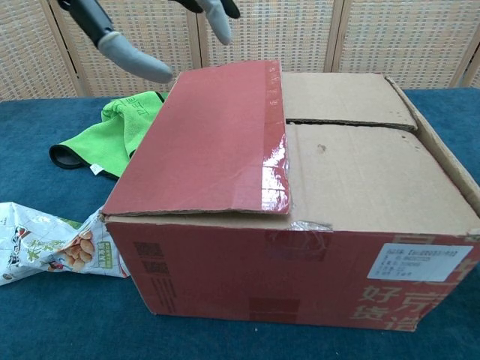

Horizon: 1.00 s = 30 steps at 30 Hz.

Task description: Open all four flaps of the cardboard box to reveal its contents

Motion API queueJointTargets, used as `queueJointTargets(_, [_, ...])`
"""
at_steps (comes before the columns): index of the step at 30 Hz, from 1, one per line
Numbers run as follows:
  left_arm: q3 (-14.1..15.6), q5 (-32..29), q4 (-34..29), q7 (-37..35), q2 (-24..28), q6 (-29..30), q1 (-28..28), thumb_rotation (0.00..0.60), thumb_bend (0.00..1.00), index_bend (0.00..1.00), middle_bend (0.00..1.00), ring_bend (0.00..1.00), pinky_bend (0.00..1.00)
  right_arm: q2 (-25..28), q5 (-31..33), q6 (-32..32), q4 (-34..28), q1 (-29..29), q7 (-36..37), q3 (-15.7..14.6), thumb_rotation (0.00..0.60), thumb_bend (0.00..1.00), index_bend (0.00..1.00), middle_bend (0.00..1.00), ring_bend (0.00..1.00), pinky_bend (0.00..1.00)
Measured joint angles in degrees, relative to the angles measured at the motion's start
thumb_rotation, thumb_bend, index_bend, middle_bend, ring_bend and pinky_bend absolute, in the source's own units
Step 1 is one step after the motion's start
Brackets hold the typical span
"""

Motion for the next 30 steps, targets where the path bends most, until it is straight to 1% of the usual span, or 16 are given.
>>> queueJointTargets(5, [-0.99,-1.57,1.45,1.45,-3.02,-4.08,-4.51,0.406,0.27,0.27,0.09,0.00,0.00,0.02,-0.11,-0.40,0.00,0.03,-0.11,0.24,0.600,1.00,0.04,0.00,0.00,0.00])
queueJointTargets(9, [-1.75,-3.52,2.54,2.80,-5.50,-6.56,-7.63,0.406,0.27,0.27,0.09,0.00,0.00,0.03,-0.12,-0.52,-0.04,-0.12,-0.06,0.40,0.600,1.00,0.04,0.00,0.00,0.00])
queueJointTargets(15, [-2.42,-6.70,4.56,6.21,-9.17,-9.85,-11.77,0.405,0.31,0.28,0.10,0.00,0.00,0.13,-0.36,-0.56,-0.08,-0.40,-0.01,0.52,0.600,1.00,0.04,0.00,0.00,0.00])
queueJointTargets(21, [-2.29,-9.90,6.51,10.05,-12.51,-12.37,-14.78,0.406,0.35,0.30,0.14,0.00,0.00,0.24,-0.30,-0.55,0.29,-0.82,0.58,0.60,0.600,1.00,0.04,0.00,0.00,0.00])
queueJointTargets(30, [-0.84,-14.79,7.85,15.39,-15.68,-13.61,-16.96,0.406,0.35,0.30,0.17,0.00,0.00,0.50,-0.14,-0.69,0.81,-1.29,1.50,0.81,0.600,1.00,0.04,0.00,0.00,0.00])
